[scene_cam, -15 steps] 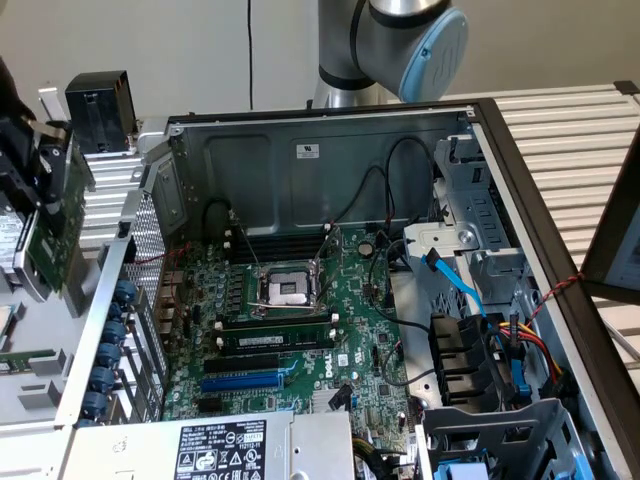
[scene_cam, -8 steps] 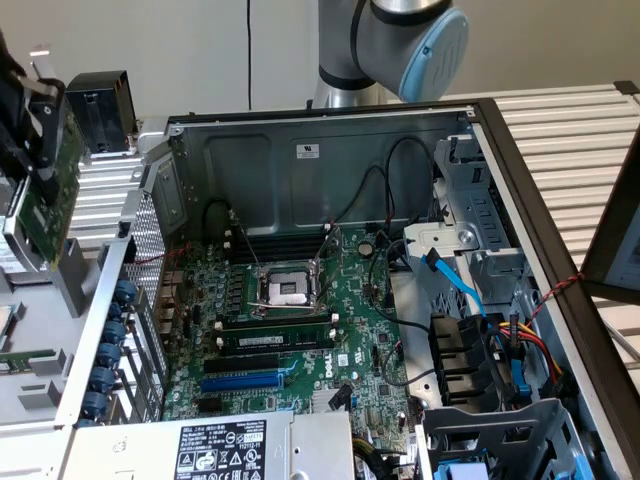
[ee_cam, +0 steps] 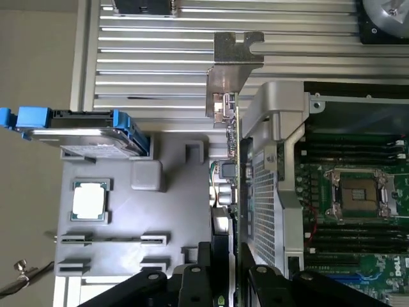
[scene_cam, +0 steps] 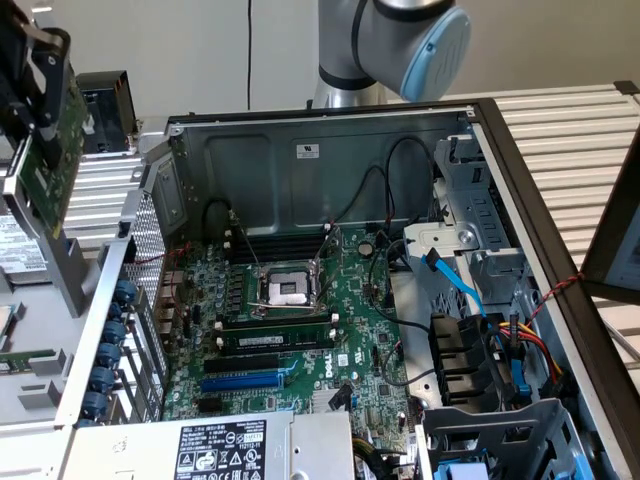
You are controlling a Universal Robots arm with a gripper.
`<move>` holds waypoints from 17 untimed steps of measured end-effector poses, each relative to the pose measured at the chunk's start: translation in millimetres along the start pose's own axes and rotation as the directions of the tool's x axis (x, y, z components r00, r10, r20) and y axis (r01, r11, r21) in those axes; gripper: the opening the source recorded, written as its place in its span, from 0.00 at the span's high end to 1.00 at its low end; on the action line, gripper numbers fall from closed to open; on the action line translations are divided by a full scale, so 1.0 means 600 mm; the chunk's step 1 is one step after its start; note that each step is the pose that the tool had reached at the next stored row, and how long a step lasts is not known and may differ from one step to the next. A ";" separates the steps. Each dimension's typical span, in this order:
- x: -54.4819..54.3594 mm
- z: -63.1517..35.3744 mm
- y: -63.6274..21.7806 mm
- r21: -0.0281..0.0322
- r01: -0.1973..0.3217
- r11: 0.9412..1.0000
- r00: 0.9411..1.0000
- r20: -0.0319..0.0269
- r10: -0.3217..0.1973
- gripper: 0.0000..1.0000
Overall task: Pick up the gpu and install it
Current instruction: 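Pick up the gpu and move the gpu toward the slot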
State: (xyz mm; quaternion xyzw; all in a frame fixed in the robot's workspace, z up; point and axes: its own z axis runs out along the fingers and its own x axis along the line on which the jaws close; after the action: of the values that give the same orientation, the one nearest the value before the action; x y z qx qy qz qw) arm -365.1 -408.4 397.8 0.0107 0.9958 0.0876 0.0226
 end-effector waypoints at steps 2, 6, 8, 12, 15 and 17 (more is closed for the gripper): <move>-0.007 -0.008 0.000 0.000 -0.002 1.000 1.000 -0.008 0.002 0.73; -0.022 -0.022 0.001 0.001 -0.005 1.000 1.000 -0.028 0.005 0.73; -0.029 -0.027 0.001 0.001 -0.007 1.000 0.999 -0.039 0.007 0.73; -0.042 -0.037 0.000 0.002 -0.011 1.000 0.998 -0.064 0.011 0.73; -0.054 -0.048 -0.001 0.003 -0.014 1.000 0.997 -0.079 0.014 0.73; -0.066 -0.060 -0.002 0.003 -0.015 1.000 0.996 -0.083 0.015 0.73</move>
State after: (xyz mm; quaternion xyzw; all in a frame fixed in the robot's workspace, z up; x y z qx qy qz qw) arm -327.1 -417.1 434.7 0.0144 0.9959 0.0871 -0.0196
